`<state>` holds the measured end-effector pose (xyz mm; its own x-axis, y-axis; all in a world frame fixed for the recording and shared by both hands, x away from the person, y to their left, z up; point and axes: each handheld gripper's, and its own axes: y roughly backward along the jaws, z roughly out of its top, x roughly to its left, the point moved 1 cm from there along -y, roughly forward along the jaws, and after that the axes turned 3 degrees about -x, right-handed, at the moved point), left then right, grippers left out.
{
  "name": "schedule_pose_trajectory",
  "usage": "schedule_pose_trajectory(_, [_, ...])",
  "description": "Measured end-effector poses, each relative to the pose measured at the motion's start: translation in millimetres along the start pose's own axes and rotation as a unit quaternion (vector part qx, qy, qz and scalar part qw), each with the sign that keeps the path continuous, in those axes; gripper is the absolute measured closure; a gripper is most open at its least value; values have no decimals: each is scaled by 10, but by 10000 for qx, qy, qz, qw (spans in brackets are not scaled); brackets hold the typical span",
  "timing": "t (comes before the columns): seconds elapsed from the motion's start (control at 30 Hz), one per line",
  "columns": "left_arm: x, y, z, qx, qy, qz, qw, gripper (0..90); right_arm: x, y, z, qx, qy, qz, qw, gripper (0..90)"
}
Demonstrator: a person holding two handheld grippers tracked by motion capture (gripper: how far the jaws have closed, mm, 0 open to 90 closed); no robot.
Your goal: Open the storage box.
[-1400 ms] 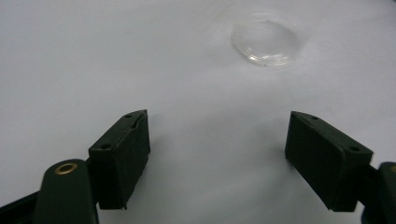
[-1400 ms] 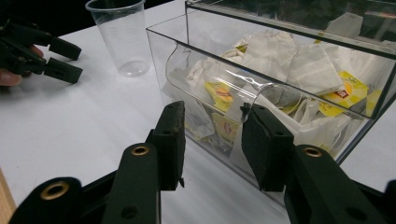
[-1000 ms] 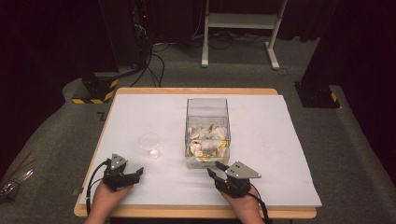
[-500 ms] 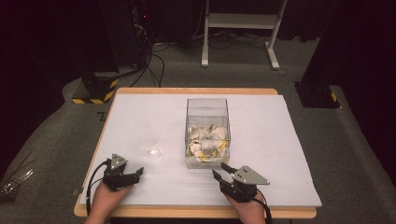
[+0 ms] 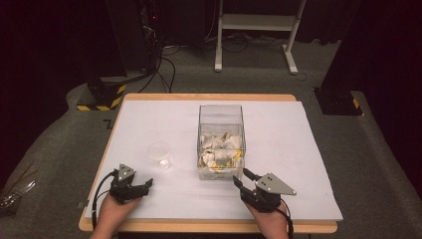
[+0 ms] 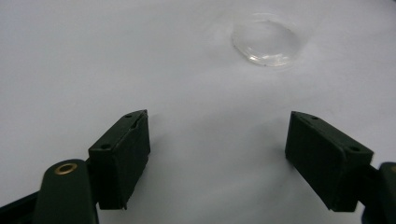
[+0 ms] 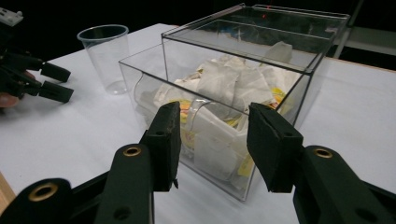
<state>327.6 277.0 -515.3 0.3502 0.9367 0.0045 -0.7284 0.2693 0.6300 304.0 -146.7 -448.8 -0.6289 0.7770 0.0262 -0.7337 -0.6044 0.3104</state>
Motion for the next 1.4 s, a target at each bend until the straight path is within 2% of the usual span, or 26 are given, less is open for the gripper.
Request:
schedule_pose_trajectory(0.27, [1, 1, 0, 6, 10, -3, 10000, 223, -120, 9, 89, 16, -148, -165, 9998, 564])
schedule_pose_trajectory(0.53, [0, 1, 0, 4, 12, -2, 10000, 223, -208, -48, 180, 75, -116, -423, 9990, 587])
schedule_pose_trajectory(0.87, [-2, 1, -1, -4, -2, 11, 10000, 223, -264, -99, 269, 59, -102, -424, 9990, 536])
schedule_pose_trajectory(1.13, [-1, 1, -1, -4, -2, 8, 10000, 223, -290, -180, 379, 20, -62, -431, 9991, 544])
schedule_pose_trajectory(1.4, [0, 0, 0, -1, -4, 2, 10000, 223, -293, -318, 410, 118, 38, -476, 9988, 559])
